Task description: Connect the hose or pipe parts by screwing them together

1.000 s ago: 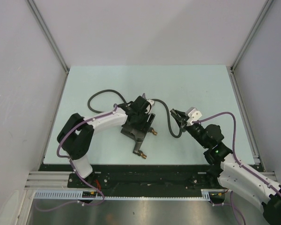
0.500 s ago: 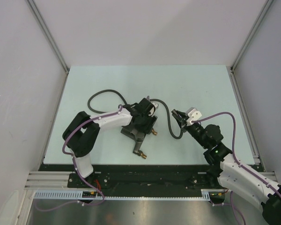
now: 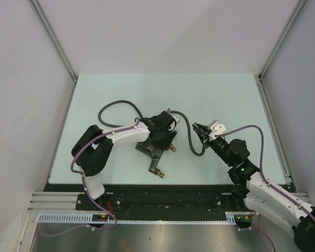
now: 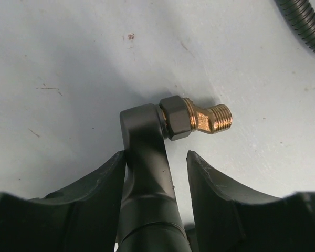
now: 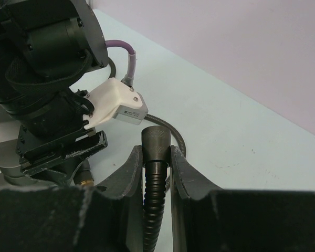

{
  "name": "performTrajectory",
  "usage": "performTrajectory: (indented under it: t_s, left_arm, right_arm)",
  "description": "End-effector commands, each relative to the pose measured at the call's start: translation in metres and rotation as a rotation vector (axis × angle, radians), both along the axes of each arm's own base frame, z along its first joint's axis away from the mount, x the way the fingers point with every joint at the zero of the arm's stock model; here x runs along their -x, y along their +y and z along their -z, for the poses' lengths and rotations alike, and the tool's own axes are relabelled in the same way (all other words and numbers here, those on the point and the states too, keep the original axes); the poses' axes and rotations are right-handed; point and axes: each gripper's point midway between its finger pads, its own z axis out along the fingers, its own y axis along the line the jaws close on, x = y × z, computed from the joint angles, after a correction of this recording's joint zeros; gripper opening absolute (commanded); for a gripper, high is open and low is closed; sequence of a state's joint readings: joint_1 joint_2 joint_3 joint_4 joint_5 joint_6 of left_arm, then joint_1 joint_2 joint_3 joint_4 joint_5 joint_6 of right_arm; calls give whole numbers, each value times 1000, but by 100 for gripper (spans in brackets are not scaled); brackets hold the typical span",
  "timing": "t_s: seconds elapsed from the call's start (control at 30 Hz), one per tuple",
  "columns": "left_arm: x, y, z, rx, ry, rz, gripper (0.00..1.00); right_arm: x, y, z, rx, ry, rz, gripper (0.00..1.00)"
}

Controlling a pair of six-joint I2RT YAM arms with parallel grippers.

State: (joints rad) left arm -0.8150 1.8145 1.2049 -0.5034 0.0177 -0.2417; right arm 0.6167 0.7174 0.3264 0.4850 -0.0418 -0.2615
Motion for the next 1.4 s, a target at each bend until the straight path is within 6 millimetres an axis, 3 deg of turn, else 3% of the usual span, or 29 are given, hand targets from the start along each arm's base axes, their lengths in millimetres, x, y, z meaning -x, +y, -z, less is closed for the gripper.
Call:
performTrajectory:
  t_s: [0.0,0.17,0.33,0.5,0.8,0.93,1.2,1.37]
  left_arm:
    - [-2,2,9,-67,-35,52,51]
    - [-11,13,1,-132,-109,43,49]
    - [-13,5,-8,-122,-133,80,52]
    - [-11,3,1,-135,-110,129,54]
    - [-6,8,20,-170,-71,135,47]
    - [-5,7,26,-180,-56,140,49]
    - [-9,2,17,-215,-27,193,50]
    - [-4,13,13,-257,-8,211,47]
  right_arm:
    - [-1,-3,-16,-47,-42,12,0]
    - [1,-4,-20,-57,-52,9,0]
    - [1,-5,-20,-60,-52,13,0]
    - [3,-5,-23,-68,-59,8,0]
    - [2,-7,-24,-70,-62,14,0]
    - [3,-7,-25,-71,-63,13,0]
    - [4,-8,-25,-76,-65,15,0]
    - [4,-9,-24,-76,-63,16,0]
